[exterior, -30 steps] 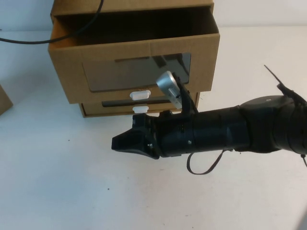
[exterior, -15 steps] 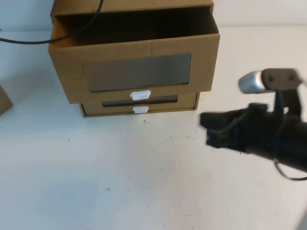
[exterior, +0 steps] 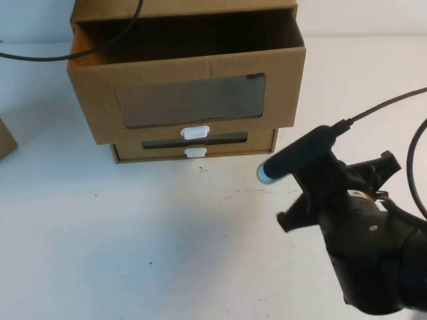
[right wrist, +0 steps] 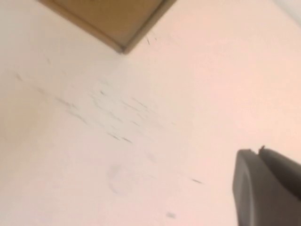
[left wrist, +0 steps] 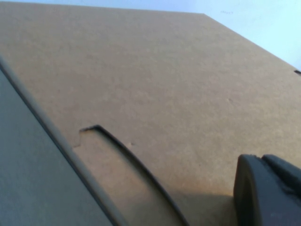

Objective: Open the shoe box

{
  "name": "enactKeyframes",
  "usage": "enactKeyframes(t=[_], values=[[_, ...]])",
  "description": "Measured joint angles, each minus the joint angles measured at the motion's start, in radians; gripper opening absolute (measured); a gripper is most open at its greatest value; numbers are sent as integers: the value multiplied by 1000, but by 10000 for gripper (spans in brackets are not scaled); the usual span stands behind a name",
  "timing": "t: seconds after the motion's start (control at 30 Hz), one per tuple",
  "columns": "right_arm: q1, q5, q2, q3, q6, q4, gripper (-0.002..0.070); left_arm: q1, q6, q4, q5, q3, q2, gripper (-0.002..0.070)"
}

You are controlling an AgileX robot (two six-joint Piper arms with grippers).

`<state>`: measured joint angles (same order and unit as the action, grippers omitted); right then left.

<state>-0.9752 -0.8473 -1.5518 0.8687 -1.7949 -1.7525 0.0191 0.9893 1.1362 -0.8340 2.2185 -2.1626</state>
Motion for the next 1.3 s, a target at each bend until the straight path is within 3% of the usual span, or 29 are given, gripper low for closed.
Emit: enactKeyframes(t=[0.1, 0.3, 0.4, 0.6, 0.77, 0.93, 1.13, 1.3], values=[[-1, 101, 3, 18, 207, 0, -18, 0, 0, 0, -1, 0, 0, -6], [21, 565, 33, 19, 595, 20, -18, 0, 0, 0, -1, 0, 0, -6], [24, 603, 9, 19, 700, 82, -18, 0, 0, 0, -1, 0, 0, -6], [30, 566, -32, 54, 758, 155, -18, 0, 0, 0, -1, 0, 0, -6], [35, 655, -32, 112, 837, 173, -18, 0, 0, 0, -1, 0, 0, -6], [134, 912, -32, 118, 943, 124, -18, 0, 0, 0, -2, 0, 0, -6], [288, 1261, -51, 116, 869, 37, -18, 0, 0, 2, -2, 0, 0, -6], [319, 1384, -52, 71, 883, 32, -18, 0, 0, 4, -2, 0, 0, -6]])
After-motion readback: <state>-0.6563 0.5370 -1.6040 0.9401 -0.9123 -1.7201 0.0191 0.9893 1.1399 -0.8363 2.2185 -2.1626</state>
